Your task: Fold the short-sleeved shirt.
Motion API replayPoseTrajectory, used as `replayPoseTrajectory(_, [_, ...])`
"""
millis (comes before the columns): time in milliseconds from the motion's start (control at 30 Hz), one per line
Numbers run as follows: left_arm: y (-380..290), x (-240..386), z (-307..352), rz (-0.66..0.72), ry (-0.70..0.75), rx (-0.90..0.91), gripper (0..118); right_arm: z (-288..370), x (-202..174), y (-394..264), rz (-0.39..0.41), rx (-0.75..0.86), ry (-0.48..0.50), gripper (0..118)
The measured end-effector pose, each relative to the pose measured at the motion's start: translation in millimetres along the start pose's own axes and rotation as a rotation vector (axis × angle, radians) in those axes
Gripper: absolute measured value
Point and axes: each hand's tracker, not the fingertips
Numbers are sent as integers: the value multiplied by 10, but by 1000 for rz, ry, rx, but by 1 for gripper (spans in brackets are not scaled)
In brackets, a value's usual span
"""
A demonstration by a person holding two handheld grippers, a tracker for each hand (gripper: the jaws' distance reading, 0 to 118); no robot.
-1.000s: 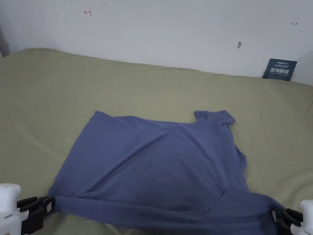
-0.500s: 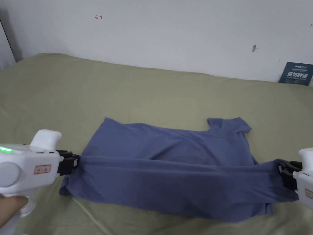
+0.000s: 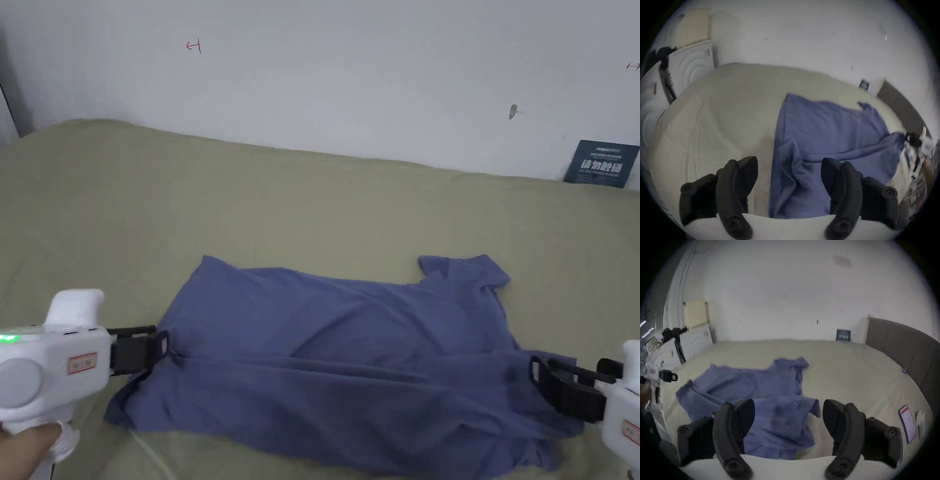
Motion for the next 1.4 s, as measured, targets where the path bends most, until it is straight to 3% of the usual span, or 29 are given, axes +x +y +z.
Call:
replayPoseTrajectory(100, [-215, 168, 587, 46, -23, 183, 86, 505, -228, -47, 25, 102, 34, 88])
replayPoseTrajectory(167, [-417, 255, 832, 41, -40, 212, 82, 793, -376, -147, 29, 115, 29, 73])
replayPoseTrajectory(200, [-506, 345, 946, 26, -27, 211, 71, 908, -457, -201, 26, 120, 35, 49])
replayPoseTrajectory(233, [-606, 395, 1031, 3, 6, 230, 47, 1000, -539, -255, 24, 120, 35, 21])
replayPoseTrajectory(267, [-731, 447, 1134, -27, 46, 267, 15, 1067, -601, -315, 19, 108, 32, 0])
replayPoseTrajectory(300, [-843, 503, 1234, -62, 109, 316, 0, 1120, -665, -378, 21, 86, 21, 0])
replayPoseTrajectory(367, [-969, 519, 1271, -87, 179, 316, 0, 1160, -745, -475, 19, 53, 10, 0])
replayPoseTrajectory(467, [-966, 397, 1227, 30, 83, 205, 0, 1157, -779, -618, 26, 26, 53, 0])
replayPoseTrajectory(500, [-968, 374, 1180, 20, 115, 181, 6, 1138, -787, -635, 41, 3, 44, 0])
replayPoseTrajectory(533, [-962, 350, 1134, 12, 140, 163, 22, 1124, -791, -629, 44, -9, 35, 0])
replayPoseTrajectory(633, [-821, 203, 859, 52, 113, 85, 50, 1126, -723, -573, 4, 7, 43, 0])
replayPoseTrajectory(667, [-748, 160, 751, 78, 64, 44, 80, 1123, -710, -538, 1, 17, 39, 0])
replayPoseTrajectory(700, [-687, 115, 613, 106, 45, 13, 99, 1111, -693, -495, 5, 20, 36, 0])
replayPoseTrajectory(800, [-517, 33, 248, 117, 19, -26, 99, 1079, -607, -423, 23, 28, 25, 0])
replayPoseTrajectory(867, [-437, 32, -23, 82, 75, -85, 99, 1049, -546, -409, 24, 20, 12, 0])
replayPoseTrajectory(967, [-370, -32, -401, 73, 94, -194, 96, 976, -444, -418, 4, -14, -19, 0])
replayPoseTrajectory(1000, [-384, -10, -473, 104, 68, -212, 86, 937, -401, -425, -5, -32, -32, 0])
replayPoseTrajectory(1067, [-365, -4, -550, 132, 27, -243, 50, 816, -297, -474, -21, -89, -80, 1])
replayPoseTrajectory(1100, [-361, 31, -553, 121, 70, -233, 25, 724, -240, -482, -28, -121, -96, 19])
replayPoseTrajectory(1133, [-386, 120, -466, 91, 136, -212, 13, 630, -187, -487, -38, -151, -111, 48])
replayPoseTrajectory(1167, [-386, 96, -456, 102, 105, -204, 12, 517, -115, -513, -54, -190, -103, 77])
replayPoseTrajectory(1200, [-386, 63, -444, 146, 36, -200, 11, 389, -56, -519, -70, -238, -81, 86])
replayPoseTrajectory(1233, [-387, 43, -444, 172, 35, -204, 10, 280, -21, -525, -69, -288, -63, 81])
replayPoseTrajectory(1367, [-394, 61, -411, 152, 38, -214, 10, -157, 41, -550, -31, -366, -28, 81])
replayPoseTrajectory(1400, [-388, 65, -411, 148, 38, -218, 10, -253, 22, -566, -23, -393, -26, 74])
